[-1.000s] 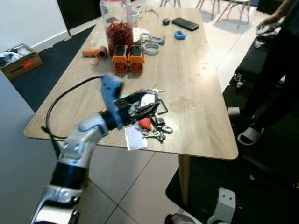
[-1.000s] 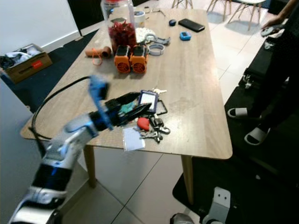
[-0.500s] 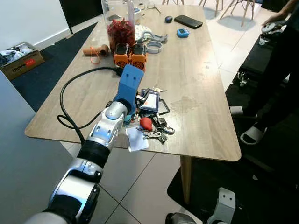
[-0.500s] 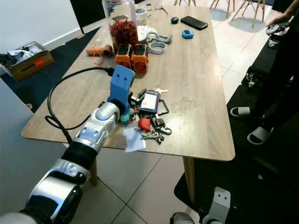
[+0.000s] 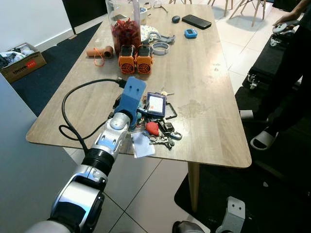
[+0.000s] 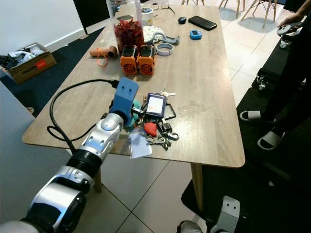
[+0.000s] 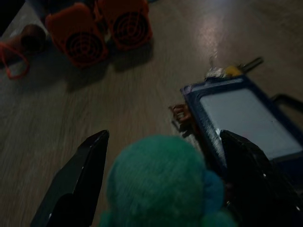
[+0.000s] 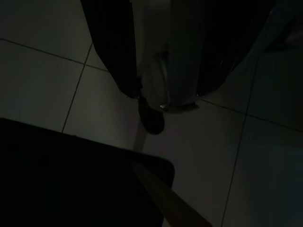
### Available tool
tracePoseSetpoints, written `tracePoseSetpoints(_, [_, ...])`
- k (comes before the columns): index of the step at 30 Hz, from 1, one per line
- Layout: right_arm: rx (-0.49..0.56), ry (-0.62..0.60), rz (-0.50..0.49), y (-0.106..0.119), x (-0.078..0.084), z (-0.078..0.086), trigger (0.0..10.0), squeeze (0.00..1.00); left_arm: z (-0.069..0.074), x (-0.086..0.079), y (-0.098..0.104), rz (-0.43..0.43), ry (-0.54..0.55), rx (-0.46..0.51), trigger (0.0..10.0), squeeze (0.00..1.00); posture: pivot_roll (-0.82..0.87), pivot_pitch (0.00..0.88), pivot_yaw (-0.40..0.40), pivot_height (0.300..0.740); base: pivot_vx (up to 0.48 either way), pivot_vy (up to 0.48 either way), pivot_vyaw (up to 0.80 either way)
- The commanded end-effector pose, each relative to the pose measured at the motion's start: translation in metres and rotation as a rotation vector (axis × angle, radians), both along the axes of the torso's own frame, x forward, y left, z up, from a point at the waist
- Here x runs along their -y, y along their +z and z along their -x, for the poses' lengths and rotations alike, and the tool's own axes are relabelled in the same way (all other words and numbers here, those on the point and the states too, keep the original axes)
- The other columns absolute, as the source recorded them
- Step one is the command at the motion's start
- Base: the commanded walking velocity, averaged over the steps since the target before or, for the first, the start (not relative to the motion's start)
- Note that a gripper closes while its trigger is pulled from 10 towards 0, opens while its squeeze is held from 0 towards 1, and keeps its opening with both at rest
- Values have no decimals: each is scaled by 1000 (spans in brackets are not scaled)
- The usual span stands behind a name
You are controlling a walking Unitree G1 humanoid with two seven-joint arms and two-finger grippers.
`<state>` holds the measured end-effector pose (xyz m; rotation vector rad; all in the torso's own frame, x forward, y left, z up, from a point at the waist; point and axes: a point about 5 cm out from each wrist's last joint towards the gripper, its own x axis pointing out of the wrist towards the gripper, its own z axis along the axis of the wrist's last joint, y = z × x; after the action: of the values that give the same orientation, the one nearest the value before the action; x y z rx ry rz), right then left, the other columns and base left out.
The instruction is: Hang keys on a hook
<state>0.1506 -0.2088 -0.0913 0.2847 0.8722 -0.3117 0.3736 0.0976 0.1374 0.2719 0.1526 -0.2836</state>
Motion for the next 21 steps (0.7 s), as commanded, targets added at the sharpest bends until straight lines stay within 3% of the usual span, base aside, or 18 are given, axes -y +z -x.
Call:
tracePoseSetpoints(1, [-19,-6,-11,-2,-2,4,10000,0,2,-8,-12,-17,22,-44,10000,200,31,77,42,740,0,0,0])
tracePoseSetpoints(3, [-18,-6,-11,-2,-2,3,10000,0,2,-8,-14,-13,26,-53,10000,200,31,77,42,740,0,0,0])
tracePoseSetpoints(4, [-18,-6,-11,-2,-2,3,10000,0,2,-11,-16,-17,38,-62,10000,24,30,74,43,740,0,0,0])
tracePoseSetpoints(16, [-23,-11,-11,-3,-2,6,10000,0,1,-29,-24,-35,64,-95,10000,8,28,70,47,740,0,0,0])
tracePoseSetpoints(17, [-24,-11,-11,-3,-2,6,10000,0,0,-30,-23,-35,64,-96,9137,8,31,75,47,740,0,0,0])
tracePoseSetpoints(18, [-24,-11,-11,-3,-2,6,10000,0,0,-31,-23,-35,64,-96,4039,4,31,75,47,740,0,0,0])
tracePoseSetpoints(19, [-24,-11,-11,-3,-2,6,10000,0,0,-31,-23,-35,64,-96,4039,4,31,75,47,740,0,0,0])
tracePoseSetpoints(20, [-24,-11,-11,-3,-2,6,10000,0,-1,-32,-23,-34,64,-96,2902,4,31,75,47,740,0,0,0])
tracePoseSetpoints(21, [-24,-11,-11,-3,-2,6,10000,0,-1,-33,-22,-34,64,-96,2902,4,31,75,47,740,0,0,0])
